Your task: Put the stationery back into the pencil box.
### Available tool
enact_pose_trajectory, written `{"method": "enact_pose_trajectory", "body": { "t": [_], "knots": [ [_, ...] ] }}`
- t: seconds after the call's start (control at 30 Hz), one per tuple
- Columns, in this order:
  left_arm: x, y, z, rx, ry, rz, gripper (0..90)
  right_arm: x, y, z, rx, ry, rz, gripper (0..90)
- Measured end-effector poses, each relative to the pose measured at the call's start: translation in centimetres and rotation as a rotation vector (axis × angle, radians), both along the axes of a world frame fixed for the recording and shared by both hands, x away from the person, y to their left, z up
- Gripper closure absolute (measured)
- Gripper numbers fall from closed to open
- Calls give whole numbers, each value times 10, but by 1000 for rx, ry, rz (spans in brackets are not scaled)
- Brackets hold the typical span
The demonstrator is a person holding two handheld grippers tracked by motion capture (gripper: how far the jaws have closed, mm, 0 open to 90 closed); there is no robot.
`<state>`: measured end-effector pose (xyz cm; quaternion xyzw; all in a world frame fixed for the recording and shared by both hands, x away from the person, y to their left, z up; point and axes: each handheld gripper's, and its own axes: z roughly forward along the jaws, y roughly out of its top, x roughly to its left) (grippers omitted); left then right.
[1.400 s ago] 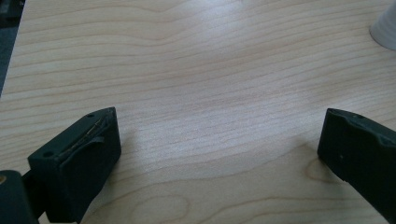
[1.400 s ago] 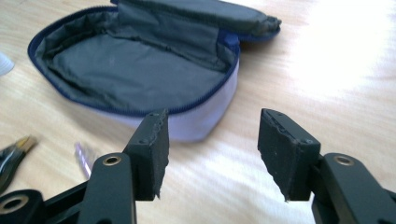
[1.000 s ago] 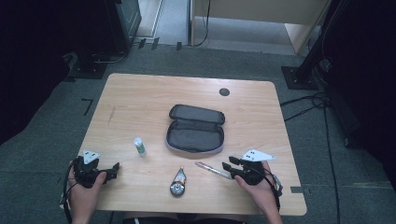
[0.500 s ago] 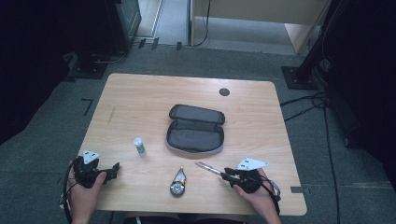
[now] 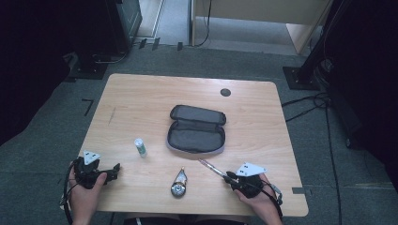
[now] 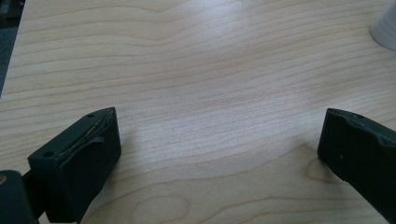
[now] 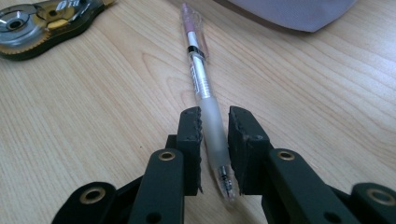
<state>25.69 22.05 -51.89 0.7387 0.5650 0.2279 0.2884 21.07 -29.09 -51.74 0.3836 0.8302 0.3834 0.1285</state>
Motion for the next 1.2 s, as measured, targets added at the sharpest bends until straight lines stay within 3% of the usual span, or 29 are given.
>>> {"method": "enact_pose_trajectory", "body": {
  "t": [0.13, 0.23, 0.33, 0.5, 0.73, 0.8, 0.93, 1.2],
  "knots": [
    [0, 0, 0, 1, 0, 0, 0, -2, -1, -1, 8, -11, 7, 732],
    [0, 0, 0, 0, 0, 0, 0, 0, -2, -1, 31, 17, 13, 678],
    [0, 0, 0, 1, 0, 0, 0, -2, 1, 0, -1, 5, 12, 680],
    [0, 0, 0, 1, 0, 0, 0, -6, 3, -1, -25, -40, 6, 803],
    [0, 0, 0, 1, 0, 0, 0, -10, 12, 2, -92, -65, 26, 814],
    [0, 0, 0, -1, -1, 1, 0, -12, 14, 3, -91, -61, 47, 814],
    [0, 0, 0, 1, 0, 0, 0, -15, 14, 9, -55, -51, 39, 815],
    [0, 0, 0, 0, -1, 1, 0, -14, 12, 30, -17, -83, 29, 815]
  ]
}}
